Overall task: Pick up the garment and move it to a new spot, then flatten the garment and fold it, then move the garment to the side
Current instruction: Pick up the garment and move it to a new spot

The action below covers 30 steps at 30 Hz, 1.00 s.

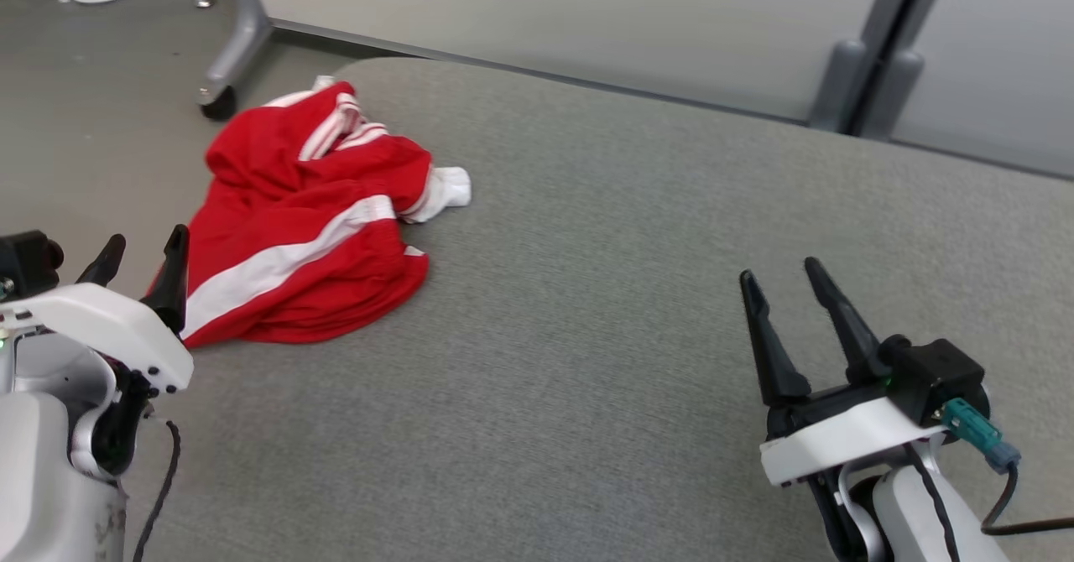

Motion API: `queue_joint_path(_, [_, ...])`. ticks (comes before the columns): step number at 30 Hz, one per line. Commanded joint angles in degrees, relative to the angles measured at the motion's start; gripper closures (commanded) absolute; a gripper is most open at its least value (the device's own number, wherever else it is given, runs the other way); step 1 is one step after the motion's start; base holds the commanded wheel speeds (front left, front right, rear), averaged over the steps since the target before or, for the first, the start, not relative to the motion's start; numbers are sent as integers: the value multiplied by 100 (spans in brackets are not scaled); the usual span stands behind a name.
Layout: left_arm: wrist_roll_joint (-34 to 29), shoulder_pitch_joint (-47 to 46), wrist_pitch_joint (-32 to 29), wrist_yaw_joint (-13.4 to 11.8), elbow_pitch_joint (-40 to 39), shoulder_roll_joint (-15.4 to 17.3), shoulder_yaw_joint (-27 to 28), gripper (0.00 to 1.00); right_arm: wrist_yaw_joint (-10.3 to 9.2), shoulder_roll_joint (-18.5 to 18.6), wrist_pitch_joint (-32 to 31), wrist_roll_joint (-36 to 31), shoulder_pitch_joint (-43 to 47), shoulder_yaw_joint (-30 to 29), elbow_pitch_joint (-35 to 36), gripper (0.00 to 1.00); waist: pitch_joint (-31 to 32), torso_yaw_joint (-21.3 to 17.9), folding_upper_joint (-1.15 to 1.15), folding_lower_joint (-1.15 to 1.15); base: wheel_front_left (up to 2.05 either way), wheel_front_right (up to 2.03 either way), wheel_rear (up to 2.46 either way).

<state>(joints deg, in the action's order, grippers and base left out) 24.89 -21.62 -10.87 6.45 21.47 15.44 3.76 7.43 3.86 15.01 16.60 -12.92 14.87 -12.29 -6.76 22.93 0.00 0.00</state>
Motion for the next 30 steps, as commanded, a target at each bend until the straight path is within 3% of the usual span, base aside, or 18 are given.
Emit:
queue_joint_path(1, [183, -259, -142, 52, 283, 66, -8, 0, 11, 93, 25, -51, -110, -17, 11, 0, -305, -337, 0, 0, 0, 0, 0])
queue_joint_path(6, [528, -700, -527, 98, 1168, 181, -292, 0, 11, 159, 24, -64, -290, -25, 95, 0, -611, -697, 0, 0, 0, 0, 0])
queue_joint_path(13, [919, -904, -521, 104, 2062, 124, -762, 0, 11, 205, 19, -51, -439, -86, 149, 0, -874, -980, 0, 0, 0, 0, 0])
queue_joint_path(18, [1443, -798, -951, 102, 2814, 38, -1439, 0, 11, 193, 19, -18, -531, -107, 170, 0, -964, -1114, 0, 0, 0, 0, 0])
queue_joint_path(24, [1795, -880, -603, 97, 3024, 196, -1823, 0, 11, 172, 19, -26, -554, -138, 137, 0, -952, -1128, 0, 0, 0, 0, 0])
queue_joint_path(26, [1862, -984, -337, 97, 3025, 296, -1895, 100, 11, 160, 19, -25, -555, -141, 127, 0, -933, -1122, 0, 0, 0, 0, 0])
queue_joint_path(30, [1996, -1086, 6, 98, 2995, 431, -2144, 100, 11, 126, 19, 3, -549, -131, 104, 0, -852, -1113, 0, 0, 0, 0, 0])
